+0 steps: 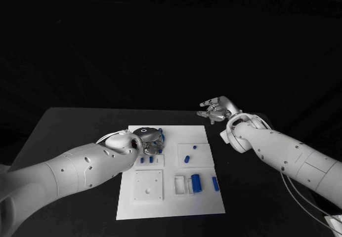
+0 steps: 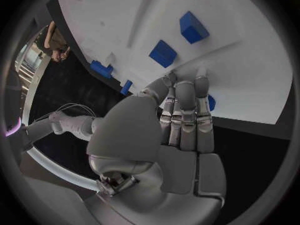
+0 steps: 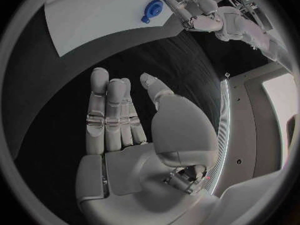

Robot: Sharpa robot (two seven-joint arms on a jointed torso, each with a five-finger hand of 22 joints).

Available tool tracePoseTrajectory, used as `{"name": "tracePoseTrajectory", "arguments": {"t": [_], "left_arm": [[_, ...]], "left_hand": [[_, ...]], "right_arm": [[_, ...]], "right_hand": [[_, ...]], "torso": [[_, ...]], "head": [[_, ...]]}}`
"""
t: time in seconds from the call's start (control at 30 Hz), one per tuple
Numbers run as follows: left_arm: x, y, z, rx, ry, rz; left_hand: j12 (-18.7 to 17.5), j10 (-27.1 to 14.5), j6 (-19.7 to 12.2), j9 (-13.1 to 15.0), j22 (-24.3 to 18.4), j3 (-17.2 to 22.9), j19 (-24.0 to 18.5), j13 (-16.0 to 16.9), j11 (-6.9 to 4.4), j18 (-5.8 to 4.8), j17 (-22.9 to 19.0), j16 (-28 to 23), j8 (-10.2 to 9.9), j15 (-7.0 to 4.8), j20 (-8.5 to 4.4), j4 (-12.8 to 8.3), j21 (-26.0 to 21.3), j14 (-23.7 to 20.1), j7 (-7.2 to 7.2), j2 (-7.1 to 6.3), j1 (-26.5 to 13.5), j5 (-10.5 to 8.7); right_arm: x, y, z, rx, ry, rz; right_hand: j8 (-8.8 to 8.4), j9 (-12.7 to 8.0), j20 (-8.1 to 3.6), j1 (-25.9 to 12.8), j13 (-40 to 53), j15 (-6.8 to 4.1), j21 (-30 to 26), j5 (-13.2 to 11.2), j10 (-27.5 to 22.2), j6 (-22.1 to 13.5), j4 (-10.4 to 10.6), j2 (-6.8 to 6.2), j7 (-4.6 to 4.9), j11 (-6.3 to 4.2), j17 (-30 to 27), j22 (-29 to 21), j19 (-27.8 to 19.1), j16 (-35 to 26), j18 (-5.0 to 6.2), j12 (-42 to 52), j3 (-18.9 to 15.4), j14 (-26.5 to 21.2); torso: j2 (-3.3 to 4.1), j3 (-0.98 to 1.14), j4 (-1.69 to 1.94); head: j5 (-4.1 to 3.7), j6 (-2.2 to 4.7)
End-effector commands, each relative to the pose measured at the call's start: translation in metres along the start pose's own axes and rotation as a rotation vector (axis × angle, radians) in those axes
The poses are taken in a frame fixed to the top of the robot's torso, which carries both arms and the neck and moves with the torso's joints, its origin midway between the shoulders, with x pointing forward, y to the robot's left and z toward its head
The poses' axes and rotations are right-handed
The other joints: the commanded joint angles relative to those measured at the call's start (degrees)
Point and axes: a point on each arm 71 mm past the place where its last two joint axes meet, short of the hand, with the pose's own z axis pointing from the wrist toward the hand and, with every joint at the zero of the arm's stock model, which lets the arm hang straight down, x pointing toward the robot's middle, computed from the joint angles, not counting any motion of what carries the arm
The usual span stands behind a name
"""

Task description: Assemble the parts on the task board

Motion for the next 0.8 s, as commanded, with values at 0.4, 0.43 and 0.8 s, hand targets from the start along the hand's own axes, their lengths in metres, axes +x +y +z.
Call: {"name": "tracePoseTrajectory", "arguments": {"t": [0.4, 0.43, 0.8], "left_arm": [[0.015, -0.0027, -0.0017, 0.017, 0.087, -0.026], [0.0148, -0.0026, -0.0017, 0.017, 0.084, -0.027], [0.0137, -0.0007, -0.0019, 0.012, 0.072, -0.036]], "left_hand": [[-0.1, 0.25, -0.01, -0.08, 0.46, -1.11, 0.54, 0.06, 0.07, 0.17, 0.17, 0.43, -0.29, 0.04, 0.14, 2.12, -1.08, 0.03, -0.04, -0.04, -2.02, -1.41], [-0.09, 0.22, -0.11, -0.08, 0.31, -1.44, 0.77, 0.06, 0.11, 0.15, 0.15, 0.42, -0.29, 0.09, 0.17, 2.64, -1.52, 0.05, -0.03, -0.17, -2.0, -1.48], [-0.07, -1.24, -0.47, -0.08, 0.04, -3.83, 1.98, 0.07, 0.52, 0.13, -0.13, 0.07, -0.29, 0.41, 0.5, 6.04, -4.39, -0.06, -0.08, -0.56, -1.75, -2.14]], "right_arm": [[0.0013, 0.0008, 0.0001, -0.007, 0.009, 0.002], [0.0013, 0.0008, 0.0001, -0.007, 0.009, 0.002], [0.0016, 0.0006, 0.0003, -0.006, 0.009, 0.002]], "right_hand": [[-0.01, 0.02, -0.33, -0.55, -0.11, -0.11, -0.09, 0.12, -0.35, 0.34, -0.28, 0.23, 0.02, -0.17, -0.11, -0.1, 1.91, 0.34, 0.17, 0.24, 0.38, -0.44], [-0.01, 0.02, -0.33, -0.55, -0.11, -0.11, -0.09, 0.12, -0.35, 0.34, -0.28, 0.23, 0.02, -0.17, -0.11, -0.1, 1.91, 0.34, 0.17, 0.24, 0.38, -0.44], [-0.01, 0.02, -0.33, -0.55, -0.11, -0.11, -0.09, 0.12, -0.35, 0.34, -0.28, 0.23, 0.02, -0.17, -0.11, -0.1, 1.91, 0.34, 0.17, 0.24, 0.38, -0.44]], "torso": [[0.04, -0.01, 0.03], [0.04, 0.0, 0.01], [0.01, 0.03, -0.04]], "head": [[-0.09, -0.15], [-0.08, -0.17], [-0.08, -0.24]]}}
